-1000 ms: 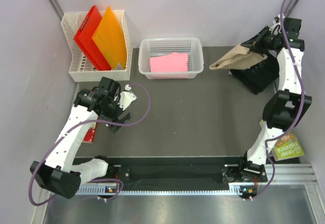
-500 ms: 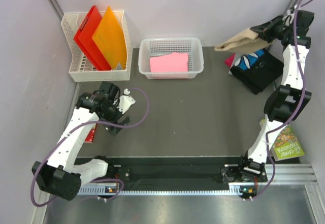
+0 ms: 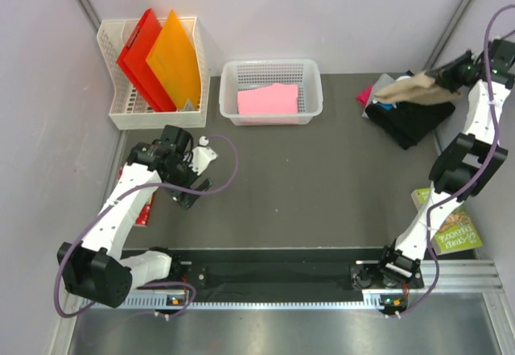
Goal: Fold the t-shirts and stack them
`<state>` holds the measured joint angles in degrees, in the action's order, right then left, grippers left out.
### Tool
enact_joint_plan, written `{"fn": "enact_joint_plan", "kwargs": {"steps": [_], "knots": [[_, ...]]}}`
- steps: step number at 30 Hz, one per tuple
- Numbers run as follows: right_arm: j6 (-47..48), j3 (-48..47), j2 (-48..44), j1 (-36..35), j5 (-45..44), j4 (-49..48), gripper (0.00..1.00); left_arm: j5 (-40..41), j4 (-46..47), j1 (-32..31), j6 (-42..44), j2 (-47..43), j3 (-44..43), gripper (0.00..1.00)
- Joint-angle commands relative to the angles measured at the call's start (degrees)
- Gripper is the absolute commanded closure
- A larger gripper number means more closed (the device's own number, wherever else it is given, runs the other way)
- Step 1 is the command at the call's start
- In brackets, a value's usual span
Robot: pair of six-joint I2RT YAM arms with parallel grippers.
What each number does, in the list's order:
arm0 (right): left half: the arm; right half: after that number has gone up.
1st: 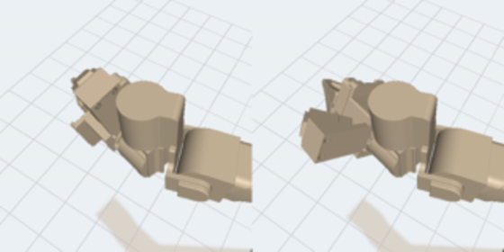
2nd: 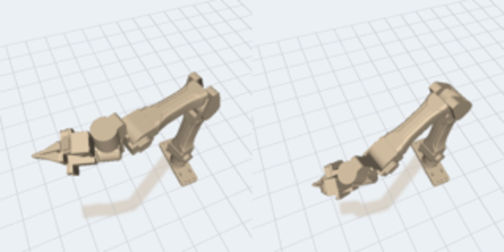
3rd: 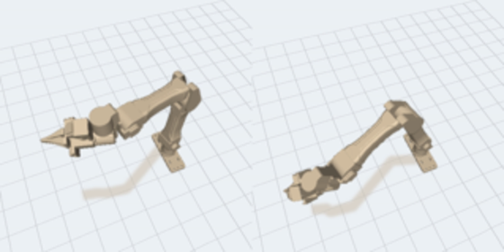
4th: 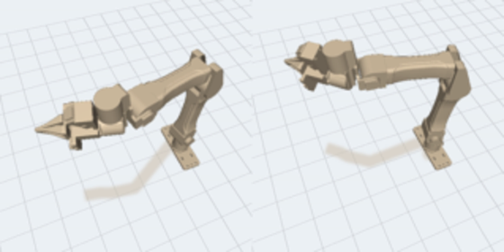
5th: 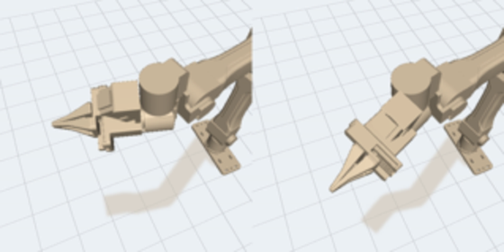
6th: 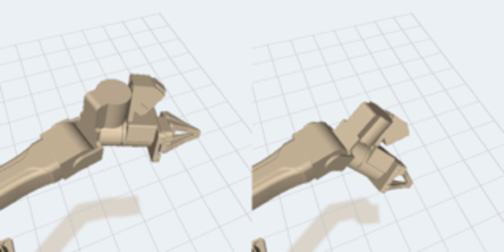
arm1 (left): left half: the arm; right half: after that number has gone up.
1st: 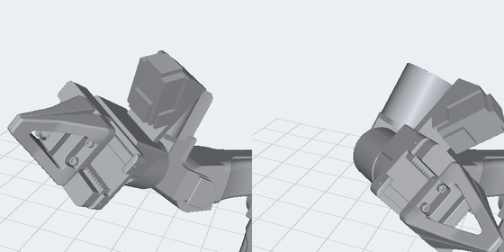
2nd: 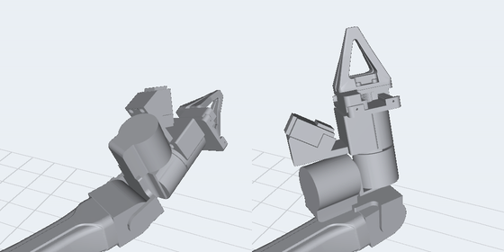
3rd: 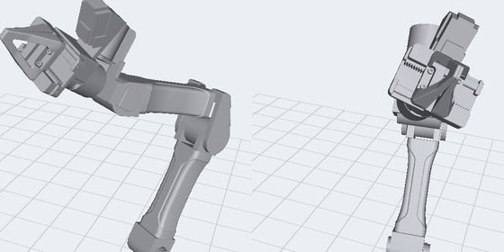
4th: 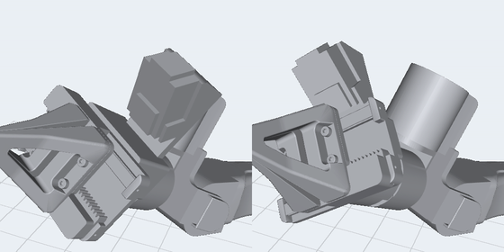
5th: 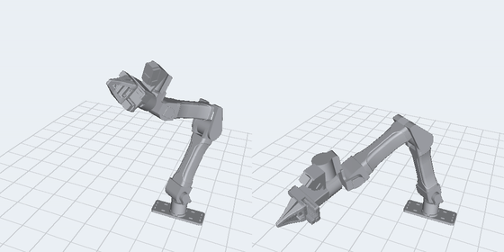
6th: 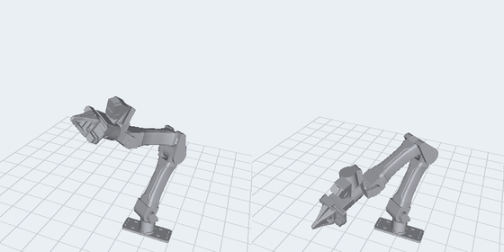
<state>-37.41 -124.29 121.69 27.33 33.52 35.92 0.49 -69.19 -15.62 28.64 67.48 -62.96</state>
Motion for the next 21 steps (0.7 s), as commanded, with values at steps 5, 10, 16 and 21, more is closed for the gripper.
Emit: {"fn": "enact_joint_plan", "kwargs": {"steps": [5,10,16,21], "knots": [[9.11,5.90,-0.92,-1.23,-21.18,18.21,1.00,-2.86,3.80,0.85,0.45,0.54,1.79,0.01],[9.63,12.49,-3.30,-1.32,-24.38,20.67,0.88,-3.39,4.85,1.11,1.24,1.51,1.52,0.01],[12.01,12.76,-3.64,-3.16,-28.94,29.19,0.22,-4.88,5.38,1.55,1.50,1.95,0.56,0.01],[9.65,11.79,-12.16,-3.86,-29.04,28.07,0.11,-5.85,4.85,1.82,1.50,1.42,0.47,0.01]]}}
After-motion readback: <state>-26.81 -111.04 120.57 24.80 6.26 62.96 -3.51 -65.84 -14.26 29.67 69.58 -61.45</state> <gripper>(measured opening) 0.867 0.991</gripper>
